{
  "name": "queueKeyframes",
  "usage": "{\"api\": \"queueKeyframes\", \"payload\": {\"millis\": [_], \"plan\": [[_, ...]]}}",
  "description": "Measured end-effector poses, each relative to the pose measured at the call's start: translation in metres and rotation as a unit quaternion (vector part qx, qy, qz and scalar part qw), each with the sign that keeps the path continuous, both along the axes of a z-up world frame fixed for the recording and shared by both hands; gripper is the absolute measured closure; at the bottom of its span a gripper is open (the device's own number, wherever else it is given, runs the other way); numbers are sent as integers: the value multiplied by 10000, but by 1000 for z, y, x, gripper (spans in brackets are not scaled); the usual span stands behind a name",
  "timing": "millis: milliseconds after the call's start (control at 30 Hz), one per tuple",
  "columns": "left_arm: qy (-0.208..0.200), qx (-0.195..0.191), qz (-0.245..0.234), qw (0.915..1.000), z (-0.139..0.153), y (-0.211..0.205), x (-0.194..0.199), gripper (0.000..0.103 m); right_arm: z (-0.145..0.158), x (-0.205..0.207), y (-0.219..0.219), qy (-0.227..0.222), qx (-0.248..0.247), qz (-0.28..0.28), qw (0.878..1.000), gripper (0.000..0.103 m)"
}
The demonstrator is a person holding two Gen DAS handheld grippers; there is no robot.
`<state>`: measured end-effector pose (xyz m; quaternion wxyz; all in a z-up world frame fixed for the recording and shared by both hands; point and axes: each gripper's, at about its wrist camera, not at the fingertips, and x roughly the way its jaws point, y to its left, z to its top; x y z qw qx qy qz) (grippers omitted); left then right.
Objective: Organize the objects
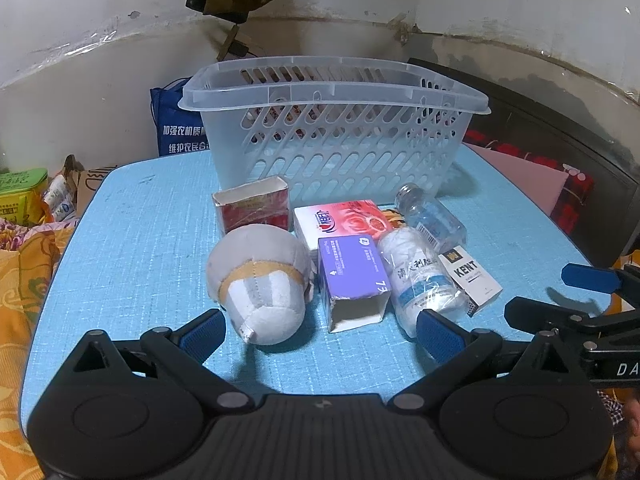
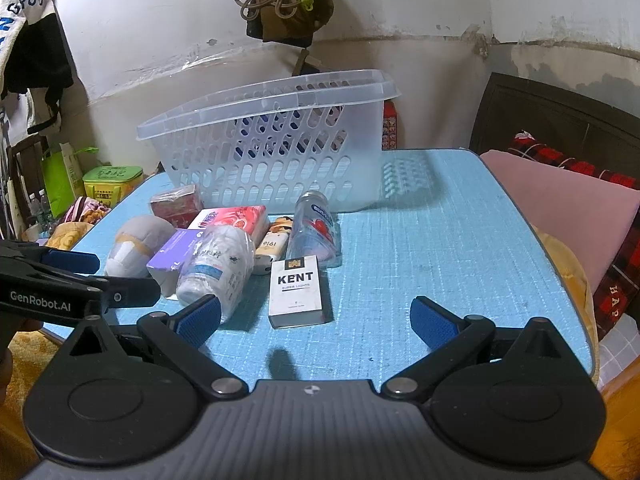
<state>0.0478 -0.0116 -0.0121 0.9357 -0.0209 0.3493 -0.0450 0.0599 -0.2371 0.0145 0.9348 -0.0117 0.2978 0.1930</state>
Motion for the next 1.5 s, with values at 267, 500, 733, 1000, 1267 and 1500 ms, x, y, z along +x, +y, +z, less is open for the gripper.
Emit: {"api": "queueKeyframes", "payload": {"millis": [267, 500, 733, 1000, 1267, 1500], "plan": [[-35, 5, -22, 10000, 0, 0, 0, 0, -2, 1, 1, 38, 22, -11, 10000, 0], [-23, 12, -22, 10000, -1, 1, 1, 0, -2, 1, 1, 55, 32, -5, 10000, 0], [-126, -13, -67, 9999, -2, 1, 1, 0, -3, 0, 0, 35, 44, -11, 10000, 0], [-646, -297, -305, 9970, 14, 14, -10, 0, -1, 3, 7, -147, -427, -267, 9986, 0], [-766, -107, -293, 9966, 37, 45, -17, 0, 11, 12, 8, -291, -421, 181, 9985, 0], [-1295, -474, 806, 9872, 108, 130, 5, 0, 31, 30, -13, -275, 136, -24, 9995, 0]]}}
